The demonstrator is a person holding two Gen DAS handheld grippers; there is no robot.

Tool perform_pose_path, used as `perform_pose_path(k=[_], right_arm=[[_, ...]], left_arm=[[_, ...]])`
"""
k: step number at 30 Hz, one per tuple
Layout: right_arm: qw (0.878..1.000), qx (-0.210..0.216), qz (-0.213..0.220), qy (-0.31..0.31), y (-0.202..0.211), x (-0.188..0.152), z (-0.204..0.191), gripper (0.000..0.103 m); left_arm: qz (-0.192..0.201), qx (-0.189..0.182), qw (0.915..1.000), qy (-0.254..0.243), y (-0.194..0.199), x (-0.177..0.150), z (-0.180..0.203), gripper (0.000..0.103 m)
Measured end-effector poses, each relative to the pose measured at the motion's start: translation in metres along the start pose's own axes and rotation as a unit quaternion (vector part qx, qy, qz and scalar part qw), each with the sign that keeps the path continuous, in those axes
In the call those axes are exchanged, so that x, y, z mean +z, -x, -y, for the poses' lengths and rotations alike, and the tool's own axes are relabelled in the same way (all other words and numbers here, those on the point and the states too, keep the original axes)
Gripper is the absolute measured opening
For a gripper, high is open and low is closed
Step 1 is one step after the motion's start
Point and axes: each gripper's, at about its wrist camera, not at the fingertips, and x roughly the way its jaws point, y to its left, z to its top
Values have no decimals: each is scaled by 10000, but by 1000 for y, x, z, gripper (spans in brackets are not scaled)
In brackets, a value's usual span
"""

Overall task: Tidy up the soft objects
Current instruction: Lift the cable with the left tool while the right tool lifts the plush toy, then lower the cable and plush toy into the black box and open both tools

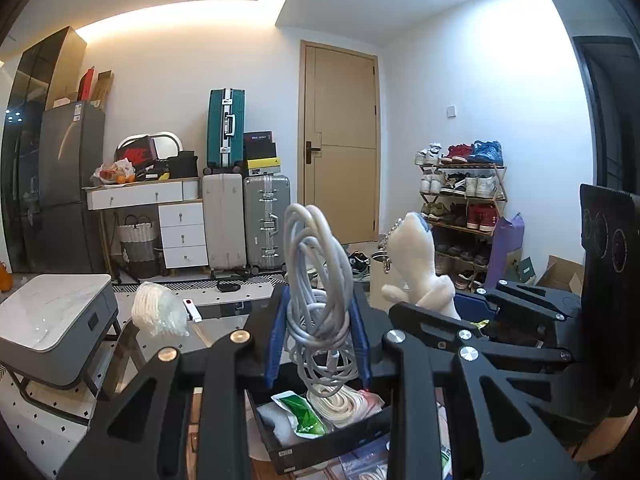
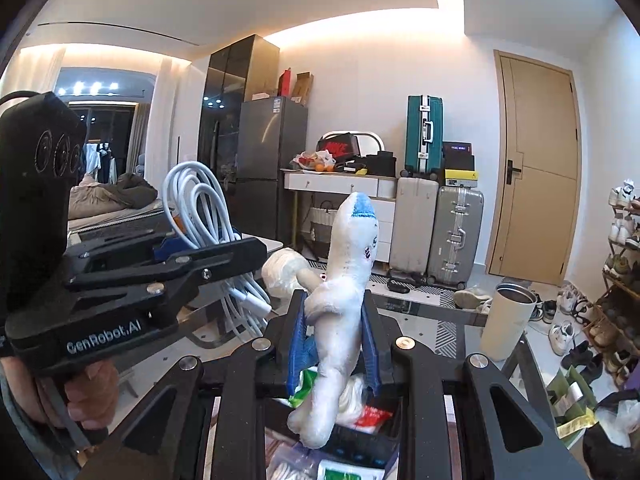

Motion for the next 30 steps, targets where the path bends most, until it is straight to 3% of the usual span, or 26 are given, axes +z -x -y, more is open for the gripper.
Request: perform_pose_path(k=[3,13,30], right_arm=[[9999,-34,18,-123,-14,3,4,24],[9980,-118,-66,-612,-50,1,24,25],[9984,-58,-290,-490,-61,7,25,25]], left_arm=[[-62,187,9998,56,-15,-2,-4,28],[-216,239,9985,440,-39,-3,-22,28],[-462,159,9974,521,-51,-4,-28,28]])
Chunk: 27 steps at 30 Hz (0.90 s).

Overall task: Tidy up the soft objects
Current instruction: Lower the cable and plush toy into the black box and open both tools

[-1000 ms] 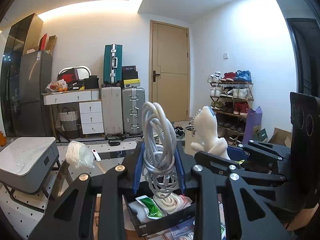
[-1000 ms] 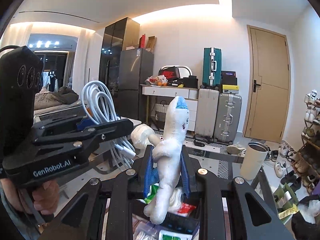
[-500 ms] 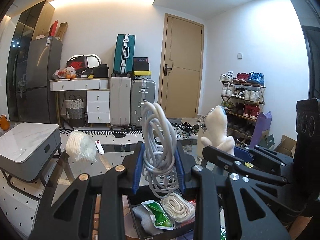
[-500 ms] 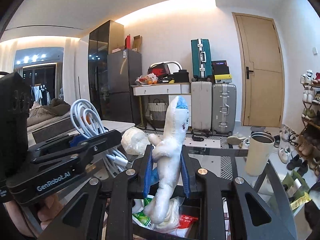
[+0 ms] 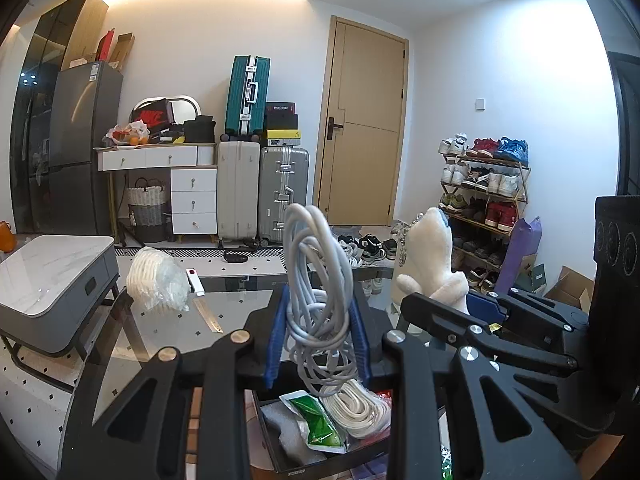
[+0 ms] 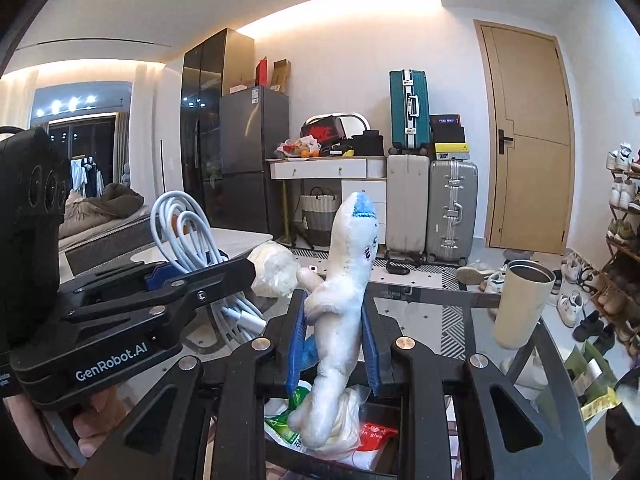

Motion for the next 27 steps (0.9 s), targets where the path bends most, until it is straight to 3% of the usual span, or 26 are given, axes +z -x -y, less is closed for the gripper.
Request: perform_pose_path(k=[10,18,27], right_arm=[[9992,54,-371,-144,-15,-2,8,25],[9955,28,-906,-258,-36,-8,15,25],[9754,282,-1954,-980,-72,-33,38,25]], left_arm=[[-317,-42,9995,76,-13,-2,-3,28],[-897,-151,9955,265,-37,-11,-10,28],[-1574,-152,9865,425,-62,-32,-12,28]])
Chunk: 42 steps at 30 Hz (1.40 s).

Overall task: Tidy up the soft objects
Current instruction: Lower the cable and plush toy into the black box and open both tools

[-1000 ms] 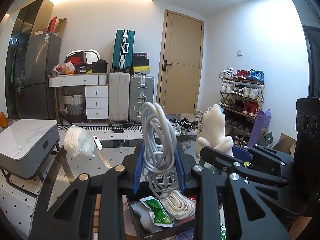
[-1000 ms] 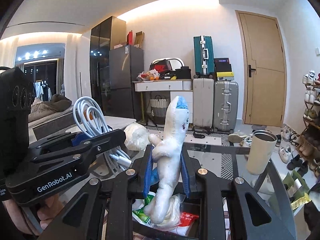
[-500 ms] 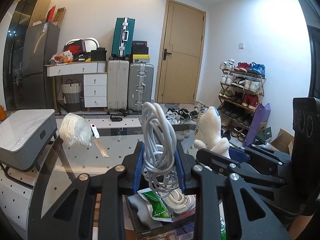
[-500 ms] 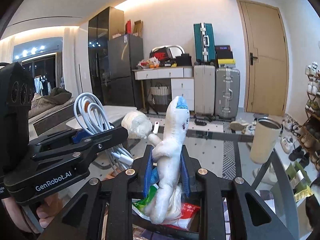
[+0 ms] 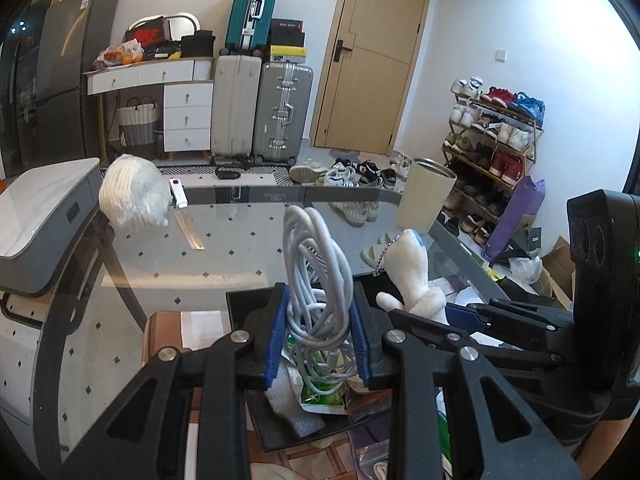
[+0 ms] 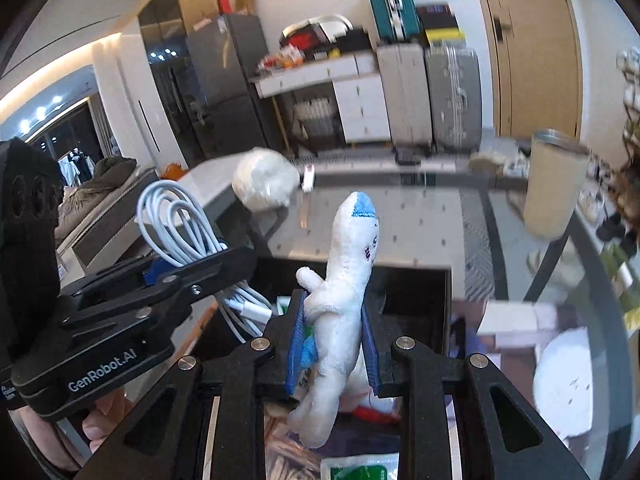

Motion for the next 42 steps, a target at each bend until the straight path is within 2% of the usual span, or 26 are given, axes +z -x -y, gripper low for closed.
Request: perform_pose_path(k=[3,6,9,11,17,19,24,33,34,35,36,39,42], right_arm=[[9998,-13,-162,-67,-8,-2,6,25],[9997,-31,-218,-68,-12,-2,8,25],[9992,-202,-355,-12,-18,-6,9,25],[9989,-153,-435,-108,-23,-9,14,25],[9982,-238,-547,-102,-29,-12,16,25],[9977,-232,-620,-135,-32,-14,16,25],[9974,-252,-664,-123,-36,-16,17,26],[9969,-374,-683,-49,-33,-18,15,31],[9969,-396,-683,-48,-32,-17,13,35],[9968,-425,-677,-47,-30,-17,12,42],[9968,-437,-662,-49,-29,-17,11,47],[9977,-374,-550,-139,-20,-15,12,53],[9983,-280,-483,-171,-10,-13,11,66]], left_arm=[[-133,-52,9999,11,-5,-3,2,28],[-361,-290,9989,69,-11,-6,3,28],[-495,-293,9983,-6,-15,-8,5,28],[-575,-324,9978,20,-17,-9,5,28],[-742,-339,9966,76,-20,-11,3,28],[-904,-342,9953,118,-26,-13,2,28],[-1100,-167,9936,195,-37,-20,-3,28],[-1141,-136,9933,155,-35,-21,-4,29],[-1132,-90,9934,153,-34,-21,-4,30],[-1094,8,9939,154,-32,-20,-5,32],[-1034,132,9944,161,-28,-19,-6,39],[-902,153,9957,157,-17,-13,-8,54],[-840,51,9963,177,-8,-12,-7,55]])
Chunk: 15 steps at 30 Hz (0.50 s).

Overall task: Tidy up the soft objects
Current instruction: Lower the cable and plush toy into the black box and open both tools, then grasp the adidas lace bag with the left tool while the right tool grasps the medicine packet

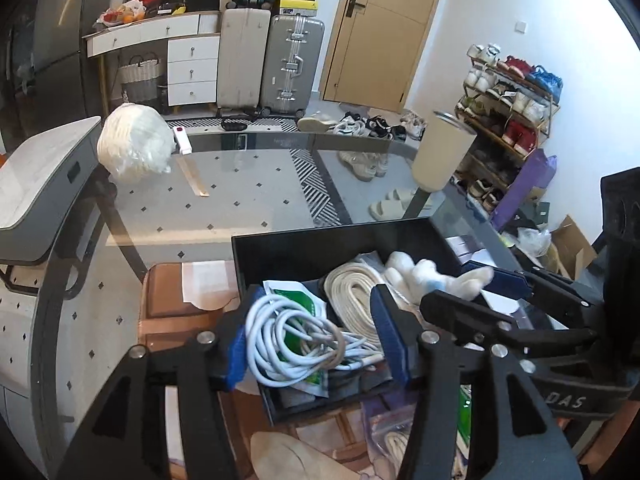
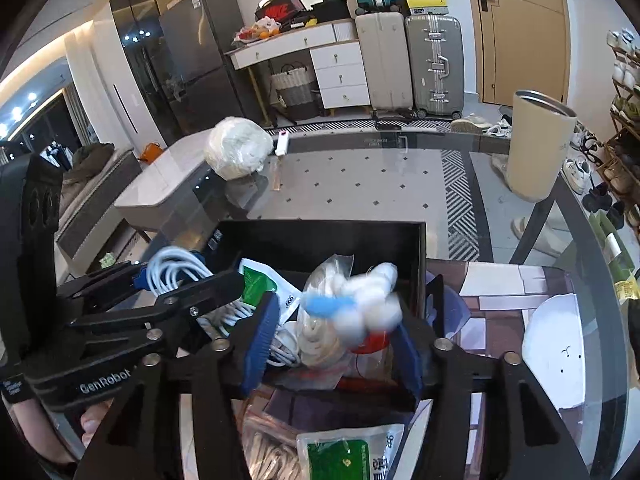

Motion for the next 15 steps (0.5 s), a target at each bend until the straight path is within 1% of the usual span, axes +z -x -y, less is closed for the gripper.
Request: perform_pose_path(k=[1,3,5,6,7,11,12,13,15], right_arm=[[10000,82,39,-4,6,0,0,67],[9999,106,115,43,16,0,-1,67],[9996,18,179,222,28,-2,-3,68],[9993,-10,208,300,34,-4,-4,68],[9991,-25,219,361,40,-7,-3,69],[9991,127,234,324,60,-24,9,75],[9992,154,234,299,63,-28,12,75],[9992,183,220,272,67,-33,16,75],[9993,221,126,280,71,-41,22,75]], left_arm=[[6,-37,10000,-31,3,-1,2,57],[4,-61,9998,-192,12,-4,9,61],[45,-44,9994,-329,22,-9,15,69],[75,-62,9993,-374,27,-12,17,76],[126,-65,9990,-422,34,-17,19,79],[122,-66,9981,-606,46,-27,23,79],[101,11,9981,-602,46,-28,22,79],[39,47,9985,-541,45,-28,19,79],[-101,-50,9993,-347,45,-32,15,79]])
